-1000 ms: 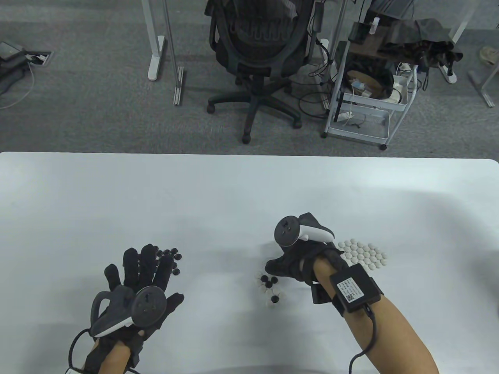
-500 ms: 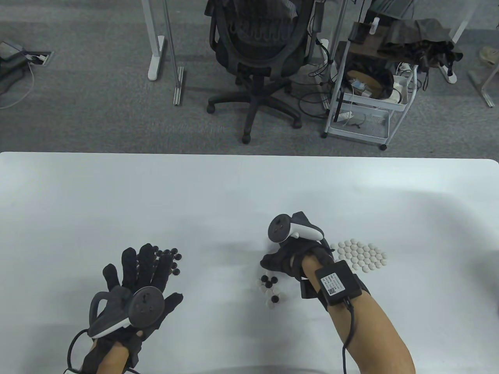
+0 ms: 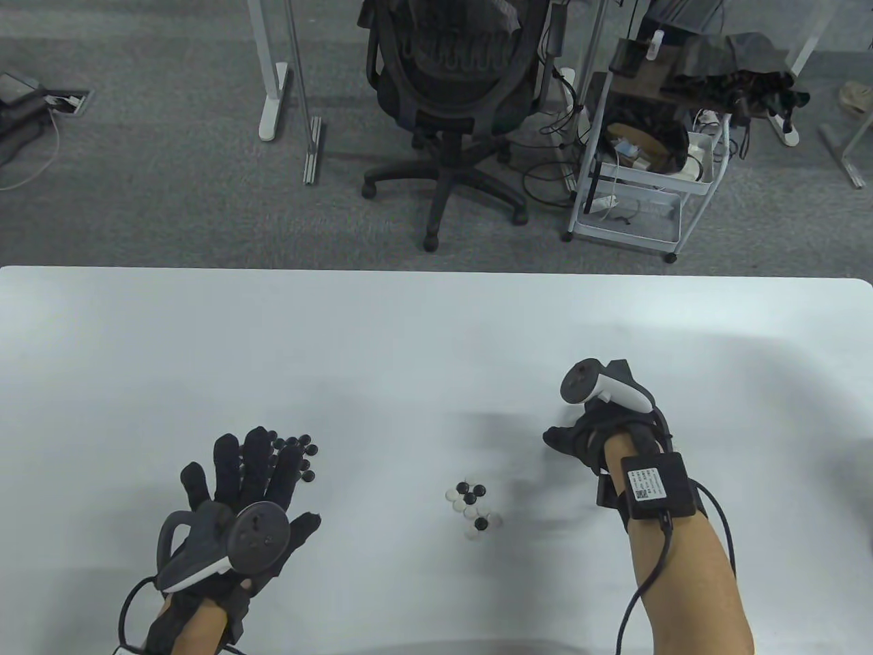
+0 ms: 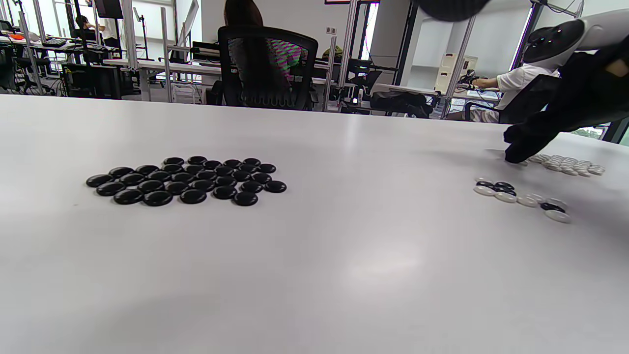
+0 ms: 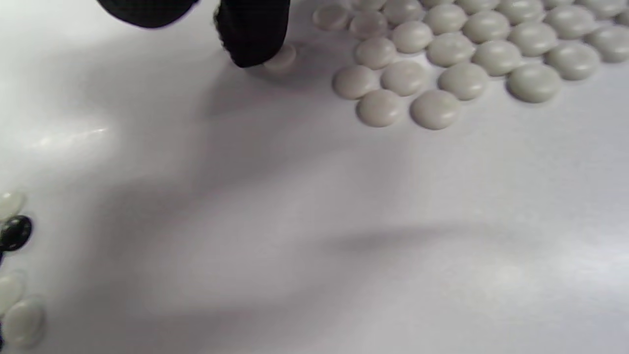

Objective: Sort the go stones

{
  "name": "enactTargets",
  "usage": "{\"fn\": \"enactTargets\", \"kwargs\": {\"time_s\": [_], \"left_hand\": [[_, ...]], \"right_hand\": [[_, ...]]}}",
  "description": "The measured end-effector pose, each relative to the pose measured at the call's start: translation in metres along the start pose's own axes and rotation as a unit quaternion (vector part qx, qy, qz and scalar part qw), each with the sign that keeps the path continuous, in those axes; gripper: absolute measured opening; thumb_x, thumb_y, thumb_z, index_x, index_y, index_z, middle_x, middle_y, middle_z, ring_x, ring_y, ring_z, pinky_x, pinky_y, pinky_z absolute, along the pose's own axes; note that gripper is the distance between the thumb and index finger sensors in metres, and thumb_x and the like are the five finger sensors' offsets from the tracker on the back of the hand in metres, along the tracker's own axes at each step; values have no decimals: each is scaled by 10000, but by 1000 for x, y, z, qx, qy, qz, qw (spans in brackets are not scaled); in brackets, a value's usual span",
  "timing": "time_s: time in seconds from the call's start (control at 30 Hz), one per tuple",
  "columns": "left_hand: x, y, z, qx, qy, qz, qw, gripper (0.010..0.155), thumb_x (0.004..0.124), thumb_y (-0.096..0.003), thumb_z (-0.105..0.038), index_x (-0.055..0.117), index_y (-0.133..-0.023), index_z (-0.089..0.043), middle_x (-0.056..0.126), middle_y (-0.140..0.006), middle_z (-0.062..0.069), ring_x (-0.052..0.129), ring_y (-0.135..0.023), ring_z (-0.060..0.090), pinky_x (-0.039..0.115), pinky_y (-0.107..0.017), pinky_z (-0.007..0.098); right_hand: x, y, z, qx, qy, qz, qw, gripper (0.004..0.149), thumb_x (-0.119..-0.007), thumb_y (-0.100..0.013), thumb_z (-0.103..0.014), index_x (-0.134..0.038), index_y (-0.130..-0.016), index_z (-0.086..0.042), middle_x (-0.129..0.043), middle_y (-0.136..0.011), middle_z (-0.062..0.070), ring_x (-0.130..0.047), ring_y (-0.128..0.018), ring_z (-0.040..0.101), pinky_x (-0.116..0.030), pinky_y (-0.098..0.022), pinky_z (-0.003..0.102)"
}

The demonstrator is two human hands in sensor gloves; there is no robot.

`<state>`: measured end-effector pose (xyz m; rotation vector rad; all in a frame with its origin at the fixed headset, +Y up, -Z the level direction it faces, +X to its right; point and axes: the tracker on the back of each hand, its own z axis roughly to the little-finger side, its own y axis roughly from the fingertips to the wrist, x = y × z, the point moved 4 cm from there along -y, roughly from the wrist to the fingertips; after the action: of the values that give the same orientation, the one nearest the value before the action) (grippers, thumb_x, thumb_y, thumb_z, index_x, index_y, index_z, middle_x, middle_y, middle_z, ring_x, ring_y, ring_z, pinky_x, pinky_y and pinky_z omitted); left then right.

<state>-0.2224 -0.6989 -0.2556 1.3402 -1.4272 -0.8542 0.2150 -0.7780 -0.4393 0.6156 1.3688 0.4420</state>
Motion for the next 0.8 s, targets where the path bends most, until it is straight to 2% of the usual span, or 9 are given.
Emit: {"fn": "enactTargets", "kwargs": {"time_s": [0.2, 0.33, 0.53, 0.8], "left_hand": [[0, 0, 0, 0, 0, 0, 1000, 777, 473, -635, -527, 148, -1196, -99, -82, -1160, 368, -114, -930, 630, 21, -527, 857], [0, 0, -1, 0, -1, 2, 1000, 776, 474, -634, -527, 149, -1196, -102, -80, -1160, 369, -114, -930, 631, 21, -528, 856], [1, -1, -1, 0, -1, 6, 1000, 776, 473, -634, -527, 147, -1196, -103, -80, -1159, 369, -113, -931, 629, 20, -528, 856], [0, -1, -2, 0, -2, 5, 1000, 776, 474, -634, -527, 150, -1195, -101, -79, -1160, 367, -112, -932, 629, 22, -528, 856]], "right_hand": [[1, 4, 20, -16, -13, 7, 1000, 615, -505, -554, -510, -603, -1093, -230, -23, -1108, 246, 96, -892, 551, -65, -560, 813], [3, 9, 18, -2, -17, 11, 1000, 618, -503, -554, -509, -605, -1094, -225, -20, -1105, 253, 94, -890, 555, -68, -558, 814], [1, 29, -32, 90, 7, 6, 996, 612, -511, -558, -503, -629, -1087, -219, -25, -1109, 252, 93, -891, 555, -71, -558, 815], [-34, 42, -104, 179, 76, -30, 980, 612, -509, -558, -506, -606, -1093, -226, -14, -1105, 254, 95, -888, 556, -78, -558, 815]]}}
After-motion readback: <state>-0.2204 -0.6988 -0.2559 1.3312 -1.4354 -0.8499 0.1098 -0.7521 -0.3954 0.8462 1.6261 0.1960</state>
